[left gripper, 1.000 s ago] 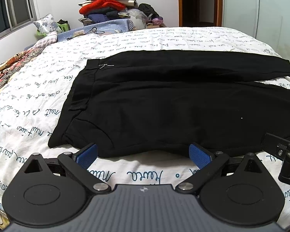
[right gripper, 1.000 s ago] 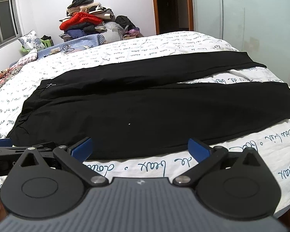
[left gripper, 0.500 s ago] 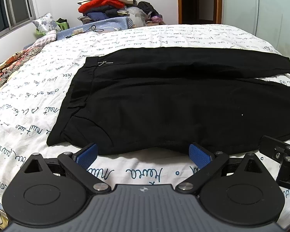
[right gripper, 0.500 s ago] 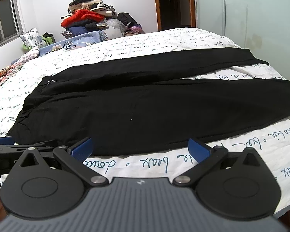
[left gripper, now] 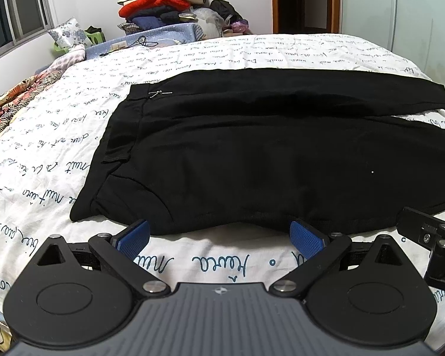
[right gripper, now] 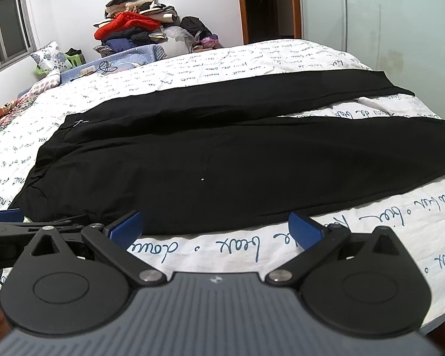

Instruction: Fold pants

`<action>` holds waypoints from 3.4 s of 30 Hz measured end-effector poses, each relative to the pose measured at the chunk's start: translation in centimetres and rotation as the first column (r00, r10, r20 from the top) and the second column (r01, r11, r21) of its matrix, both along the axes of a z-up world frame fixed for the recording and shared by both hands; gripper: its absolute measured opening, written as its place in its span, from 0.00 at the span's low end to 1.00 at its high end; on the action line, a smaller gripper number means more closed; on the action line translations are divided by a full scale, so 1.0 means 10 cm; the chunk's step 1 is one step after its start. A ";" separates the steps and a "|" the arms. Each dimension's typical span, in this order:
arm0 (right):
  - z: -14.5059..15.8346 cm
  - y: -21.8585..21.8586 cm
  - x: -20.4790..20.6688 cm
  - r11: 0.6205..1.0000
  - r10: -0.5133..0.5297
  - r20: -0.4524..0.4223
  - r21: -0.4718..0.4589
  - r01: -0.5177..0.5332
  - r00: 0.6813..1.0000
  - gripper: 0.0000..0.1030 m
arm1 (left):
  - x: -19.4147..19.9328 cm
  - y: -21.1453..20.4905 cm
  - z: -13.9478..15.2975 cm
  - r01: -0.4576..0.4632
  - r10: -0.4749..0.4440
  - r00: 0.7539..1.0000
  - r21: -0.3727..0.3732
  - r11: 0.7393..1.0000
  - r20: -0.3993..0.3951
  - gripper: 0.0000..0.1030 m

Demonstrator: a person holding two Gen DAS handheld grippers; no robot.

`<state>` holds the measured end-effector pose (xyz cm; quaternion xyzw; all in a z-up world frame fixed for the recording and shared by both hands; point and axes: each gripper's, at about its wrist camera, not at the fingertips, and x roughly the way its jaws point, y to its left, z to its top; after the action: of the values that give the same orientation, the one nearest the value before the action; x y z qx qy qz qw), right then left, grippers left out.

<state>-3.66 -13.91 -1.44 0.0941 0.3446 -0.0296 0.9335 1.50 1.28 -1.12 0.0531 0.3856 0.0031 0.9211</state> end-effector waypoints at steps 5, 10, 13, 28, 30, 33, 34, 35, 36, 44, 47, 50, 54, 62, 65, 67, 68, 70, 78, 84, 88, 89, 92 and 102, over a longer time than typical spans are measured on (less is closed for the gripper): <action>-0.01 -0.01 0.01 1.000 0.001 -0.002 0.001 -0.001 1.000 1.00 | 0.00 0.00 -0.01 0.000 0.000 1.000 0.000 1.000 -0.002 0.98; 0.00 -0.01 0.01 1.000 0.011 0.015 -0.004 -0.011 1.000 1.00 | 0.00 0.02 0.00 0.016 -0.016 1.000 0.001 1.000 0.007 0.98; 0.07 0.00 0.04 0.998 0.061 0.082 -0.028 -0.059 0.995 1.00 | 0.02 0.09 0.06 0.050 -0.050 0.998 -0.008 0.999 0.040 0.98; 0.60 0.11 1.26 0.879 0.463 0.231 -0.242 -0.410 0.856 1.00 | 1.02 1.05 0.54 -0.053 0.057 0.982 -0.030 0.998 0.179 0.98; 0.62 0.06 1.50 0.868 0.487 0.268 -0.250 -0.428 0.831 1.00 | 1.29 1.19 0.57 -0.021 0.028 0.987 -0.049 0.999 0.156 0.98; 0.57 -0.08 2.01 0.827 0.560 0.259 -0.237 -0.510 0.787 1.00 | 1.72 1.41 0.55 0.021 -0.009 0.995 -0.123 0.992 0.099 0.98; 0.55 -0.09 2.15 0.820 0.569 0.237 -0.242 -0.519 0.788 1.00 | 1.85 1.45 0.52 0.026 -0.014 0.996 -0.136 0.990 0.088 0.98; 0.52 -0.10 2.29 0.809 0.582 0.218 -0.253 -0.530 0.784 1.00 | 1.98 1.50 0.49 0.029 -0.019 0.997 -0.137 0.990 0.079 0.98; 0.51 -0.12 2.42 0.799 0.594 0.210 -0.267 -0.539 0.776 1.00 | 2.12 1.53 0.45 0.029 -0.021 0.998 -0.124 0.992 0.065 0.98; 0.11 0.02 3.37 0.685 0.699 0.054 -0.337 -0.646 0.713 1.00 | 2.86 1.68 0.17 0.144 -0.144 0.989 -0.002 0.990 0.022 0.98; -0.05 0.12 3.68 0.625 0.743 -0.043 -0.311 -0.716 0.668 1.00 | 3.07 1.76 0.11 0.207 -0.206 0.978 -0.033 0.978 0.042 0.98; -0.16 0.18 3.93 0.580 0.771 -0.115 -0.282 -0.764 0.627 1.00 | 3.26 1.84 0.05 0.288 -0.286 0.957 -0.051 0.956 0.051 0.98; -0.25 0.20 4.16 0.550 0.799 -0.163 -0.191 -0.813 0.579 0.97 | 3.48 1.89 -0.13 0.376 -0.381 0.924 -0.113 0.920 -0.028 0.98; -0.39 0.10 4.39 0.522 0.833 -0.204 -0.018 -0.853 0.514 0.72 | 3.55 1.91 -0.33 0.407 -0.422 0.906 -0.197 0.892 -0.036 0.92; -0.35 0.09 4.33 0.495 0.854 -0.183 -0.006 -0.869 0.487 0.38 | 3.47 1.85 -0.27 0.414 -0.420 0.908 -0.140 0.900 -0.016 0.61; -0.33 0.09 4.30 0.497 0.853 -0.174 -0.012 -0.868 0.491 0.20 | 3.42 1.83 -0.24 0.416 -0.418 0.908 -0.102 0.904 -0.001 0.47; -0.32 0.09 4.28 0.502 0.850 -0.168 -0.025 -0.864 0.499 0.17 | 3.39 1.83 -0.22 0.413 -0.415 0.910 -0.106 0.904 0.004 0.44; -0.30 0.11 4.22 0.518 0.839 -0.154 -0.070 -0.852 0.523 0.08 | 3.36 1.85 -0.19 0.400 -0.402 0.916 -0.120 0.909 0.011 0.37; -0.15 0.32 3.89 0.535 0.795 -0.100 -0.347 -0.770 0.598 0.04 | 3.32 1.91 -0.12 0.309 -0.302 0.951 -0.124 0.943 0.067 0.26; 0.00 0.46 3.42 0.521 0.774 -0.023 -0.546 -0.657 0.633 0.04 | 2.99 1.88 0.08 0.302 -0.283 0.944 -0.101 0.948 0.170 0.14; 0.15 0.46 2.96 0.492 0.783 0.015 -0.626 -0.605 0.621 0.04 | 2.69 1.93 0.29 0.306 -0.277 0.934 -0.106 0.946 0.225 0.14; 0.20 0.46 2.84 0.491 0.787 0.025 -0.632 -0.600 0.617 0.04 | 2.60 1.92 0.32 0.311 -0.282 0.930 -0.099 0.945 0.237 0.14; 0.28 0.46 2.50 0.469 0.799 0.038 -0.663 -0.583 0.600 0.04 | 2.33 1.91 0.37 0.328 -0.292 0.921 -0.108 0.938 0.256 0.11; 0.29 0.44 1.44 0.422 0.833 0.000 -0.647 -0.635 0.553 0.04 | 1.35 2.12 0.34 0.321 -0.243 0.927 -0.269 0.908 0.287 0.11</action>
<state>10.78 -9.51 1.49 -0.3539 0.1660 0.3003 0.8701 15.03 22.50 2.25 -0.0378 0.2516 -0.1851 0.9492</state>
